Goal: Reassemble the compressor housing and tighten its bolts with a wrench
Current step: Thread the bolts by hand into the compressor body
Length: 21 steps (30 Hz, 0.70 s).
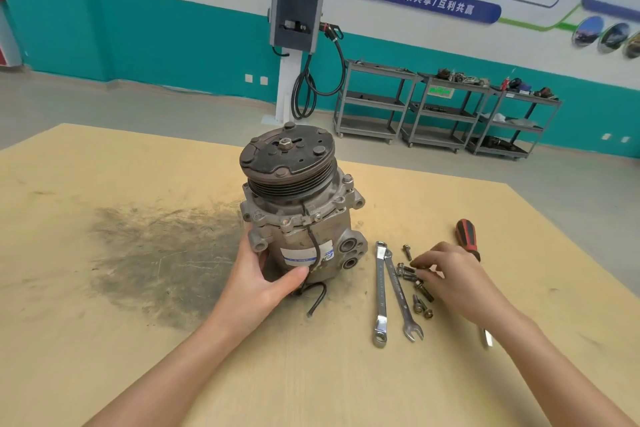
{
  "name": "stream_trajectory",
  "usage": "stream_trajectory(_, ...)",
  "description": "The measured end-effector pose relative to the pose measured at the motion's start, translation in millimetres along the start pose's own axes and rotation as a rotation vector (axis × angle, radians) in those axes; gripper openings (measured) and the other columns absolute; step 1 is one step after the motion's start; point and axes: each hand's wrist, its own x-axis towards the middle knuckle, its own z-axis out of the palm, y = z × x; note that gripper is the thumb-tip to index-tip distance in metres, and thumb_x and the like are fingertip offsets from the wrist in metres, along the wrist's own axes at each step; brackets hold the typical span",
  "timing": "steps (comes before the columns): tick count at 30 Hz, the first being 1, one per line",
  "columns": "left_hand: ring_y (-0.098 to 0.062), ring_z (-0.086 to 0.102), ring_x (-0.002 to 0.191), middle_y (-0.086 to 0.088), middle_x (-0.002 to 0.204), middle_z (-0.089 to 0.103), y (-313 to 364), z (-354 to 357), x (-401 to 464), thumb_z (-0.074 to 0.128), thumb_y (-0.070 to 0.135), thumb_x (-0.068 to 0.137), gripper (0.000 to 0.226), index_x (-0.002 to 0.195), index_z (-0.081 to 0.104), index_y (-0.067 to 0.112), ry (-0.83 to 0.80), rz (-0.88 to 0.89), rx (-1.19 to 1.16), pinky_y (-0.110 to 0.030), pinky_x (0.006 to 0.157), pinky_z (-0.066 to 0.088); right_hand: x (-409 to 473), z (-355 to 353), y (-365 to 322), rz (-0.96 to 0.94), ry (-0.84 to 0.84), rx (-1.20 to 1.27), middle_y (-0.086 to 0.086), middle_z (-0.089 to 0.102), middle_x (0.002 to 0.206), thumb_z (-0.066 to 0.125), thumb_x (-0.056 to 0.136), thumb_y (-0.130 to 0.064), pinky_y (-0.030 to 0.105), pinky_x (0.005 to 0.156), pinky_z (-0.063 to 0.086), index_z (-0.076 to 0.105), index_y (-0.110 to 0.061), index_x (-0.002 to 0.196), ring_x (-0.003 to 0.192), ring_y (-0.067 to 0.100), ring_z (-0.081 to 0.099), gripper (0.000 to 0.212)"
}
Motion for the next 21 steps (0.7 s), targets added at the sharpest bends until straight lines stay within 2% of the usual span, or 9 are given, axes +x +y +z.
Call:
stream_trajectory(2, 0.007, 0.053, 0.122, 0.028, 0.126, 0.061, 0, -1, 0, 0.078, 0.008, 0.078, 0.070, 0.133, 0.040, 0.029, -0.004, -0.006, -0.007, -0.005, 0.093, 0.041, 3, 5, -3, -0.042, -0.003, -0.091, -0.005, 0.050, 0.103, 0.061, 0.093, -0.028, 0.031, 0.079, 0.044, 0.070, -0.027, 0.114, 0.102, 0.017, 0.047, 0.023)
stream_trajectory(5, 0.006, 0.053, 0.123, 0.027, 0.127, 0.061, 0, -2, -1, 0.074, -0.001, 0.082, 0.071, 0.139, 0.038, 0.019, -0.015, -0.005, -0.008, -0.005, 0.094, 0.041, 11, 7, -8, -0.073, 0.001, -0.190, -0.007, 0.045, 0.103, 0.059, 0.095, -0.033, 0.030, 0.074, 0.042, 0.068, -0.032, 0.118, 0.104, 0.016, 0.043, 0.025)
stream_trajectory(8, 0.005, 0.053, 0.124, 0.024, 0.128, 0.061, 1, -2, -1, 0.074, 0.000, 0.082, 0.071, 0.140, 0.037, 0.017, -0.023, -0.011, -0.005, -0.007, 0.095, 0.041, 18, 10, -10, -0.101, -0.005, -0.216, -0.007, 0.044, 0.102, 0.058, 0.095, -0.032, 0.028, 0.080, 0.041, 0.066, -0.033, 0.121, 0.102, 0.015, 0.040, 0.027)
stream_trajectory(12, 0.005, 0.053, 0.124, 0.013, 0.134, 0.058, 2, -2, -2, 0.074, 0.000, 0.081, 0.070, 0.139, 0.038, 0.017, -0.006, -0.011, -0.009, -0.007, 0.095, 0.040, 22, 16, -12, -0.135, 0.001, -0.209, -0.010, 0.040, 0.099, 0.059, 0.095, -0.029, 0.024, 0.074, 0.034, 0.068, -0.034, 0.114, 0.098, 0.013, 0.038, 0.022)
stream_trajectory(15, 0.005, 0.051, 0.125, 0.016, 0.134, 0.057, 3, -2, -2, 0.074, 0.000, 0.082, 0.072, 0.140, 0.037, 0.019, -0.012, -0.011, 0.003, -0.006, 0.096, 0.039, 23, 16, -17, -0.121, 0.054, -0.229, -0.010, 0.045, 0.102, 0.059, 0.094, -0.029, 0.027, 0.076, 0.035, 0.068, -0.027, 0.106, 0.103, 0.015, 0.042, 0.015)
stream_trajectory(17, 0.006, 0.051, 0.124, 0.017, 0.135, 0.056, 4, -2, -2, 0.074, 0.000, 0.082, 0.073, 0.141, 0.035, 0.019, -0.016, -0.018, 0.005, -0.006, 0.096, 0.039, 22, 7, -27, -0.117, 0.158, -0.010, -0.010, 0.054, 0.100, 0.063, 0.092, -0.027, 0.029, 0.080, 0.042, 0.067, -0.024, 0.097, 0.100, 0.015, 0.050, 0.007)
stream_trajectory(19, 0.007, 0.051, 0.124, 0.016, 0.135, 0.055, 5, -2, -2, 0.074, 0.000, 0.082, 0.074, 0.142, 0.034, 0.018, -0.017, -0.014, 0.009, -0.006, 0.096, 0.039, 20, -11, -48, -0.093, 0.283, 0.419, -0.012, 0.066, 0.089, 0.066, 0.089, -0.024, 0.024, 0.076, 0.048, 0.065, -0.024, 0.090, 0.091, 0.010, 0.061, 0.002)
stream_trajectory(21, 0.006, 0.050, 0.126, 0.016, 0.136, 0.055, 6, -2, -2, 0.074, 0.001, 0.083, 0.074, 0.142, 0.034, 0.018, -0.019, -0.015, 0.015, -0.007, 0.098, 0.038, 16, -34, -75, -0.142, 0.337, 0.833, -0.005, 0.072, 0.085, 0.068, 0.087, -0.019, 0.020, 0.076, 0.053, 0.066, -0.022, 0.092, 0.085, 0.008, 0.067, 0.006)
